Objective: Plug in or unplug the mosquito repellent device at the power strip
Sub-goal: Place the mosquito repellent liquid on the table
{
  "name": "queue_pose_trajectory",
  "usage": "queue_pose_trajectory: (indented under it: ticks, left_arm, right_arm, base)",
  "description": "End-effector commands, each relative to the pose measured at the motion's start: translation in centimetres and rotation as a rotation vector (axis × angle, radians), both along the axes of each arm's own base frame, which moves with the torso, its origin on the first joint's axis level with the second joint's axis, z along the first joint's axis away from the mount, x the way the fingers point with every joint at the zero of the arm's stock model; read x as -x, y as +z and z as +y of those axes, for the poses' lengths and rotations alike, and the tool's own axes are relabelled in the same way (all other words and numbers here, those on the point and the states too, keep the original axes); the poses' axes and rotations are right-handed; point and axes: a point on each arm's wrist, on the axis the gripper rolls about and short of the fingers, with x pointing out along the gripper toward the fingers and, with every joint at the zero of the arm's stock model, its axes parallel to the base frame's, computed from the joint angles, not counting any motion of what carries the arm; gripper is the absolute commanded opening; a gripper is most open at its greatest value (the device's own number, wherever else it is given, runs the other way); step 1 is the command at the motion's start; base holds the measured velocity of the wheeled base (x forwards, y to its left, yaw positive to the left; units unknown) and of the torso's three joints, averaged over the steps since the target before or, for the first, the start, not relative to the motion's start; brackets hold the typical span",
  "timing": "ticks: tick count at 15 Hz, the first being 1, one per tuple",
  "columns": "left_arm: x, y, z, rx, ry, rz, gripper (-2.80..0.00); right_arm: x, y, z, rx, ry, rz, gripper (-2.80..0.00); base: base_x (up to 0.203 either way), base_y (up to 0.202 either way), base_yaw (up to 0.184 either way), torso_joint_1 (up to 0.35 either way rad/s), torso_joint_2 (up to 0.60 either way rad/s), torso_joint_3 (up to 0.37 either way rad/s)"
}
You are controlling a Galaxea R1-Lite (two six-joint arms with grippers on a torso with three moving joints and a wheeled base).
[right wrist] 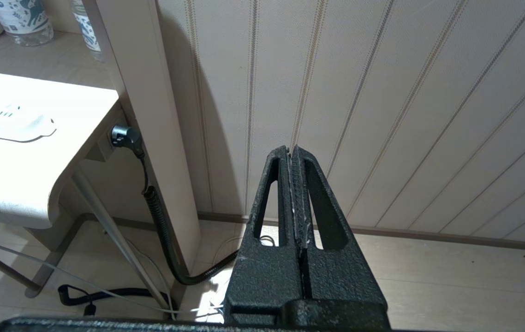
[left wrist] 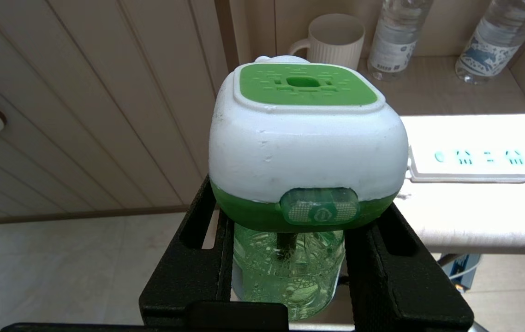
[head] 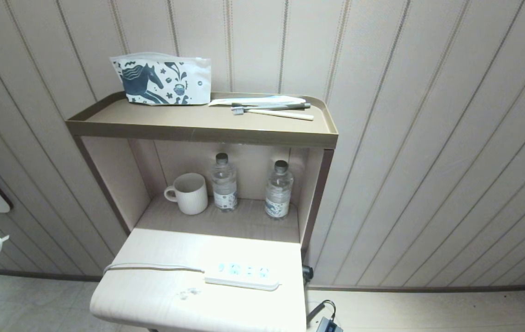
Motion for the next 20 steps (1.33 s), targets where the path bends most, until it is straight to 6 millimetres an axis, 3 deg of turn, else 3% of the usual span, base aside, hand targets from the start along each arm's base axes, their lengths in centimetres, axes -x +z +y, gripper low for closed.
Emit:
queue_pose_trajectory:
  ticks: [1, 8, 20]
  left_arm:
    - [0.0, -0.1, 0.0, 0.0, -0.002, 0.005, -2.8]
    - [1.4, 1.8, 0.0, -0.001, -0.009, 0.023, -2.8]
    - [1.7, 1.7, 0.0, -0.004, -0.001, 0.048, -2.8]
  right_arm:
    - [0.0, 0.0, 0.0, 0.001, 0.001, 0.001, -2.8]
    - [0.0, 0.0, 0.0, 0.001, 0.001, 0.003, -2.8]
    - [0.0, 0.0, 0.0, -0.001, 0.004, 0.001, -2.8]
  base:
    - [0.0, 0.0, 0.0, 0.0, 0.0, 0.0]
    - [0.0, 0.0, 0.0, 0.0, 0.0, 0.0]
    - [0.0, 0.0, 0.0, -0.005, 0.01, 0.006]
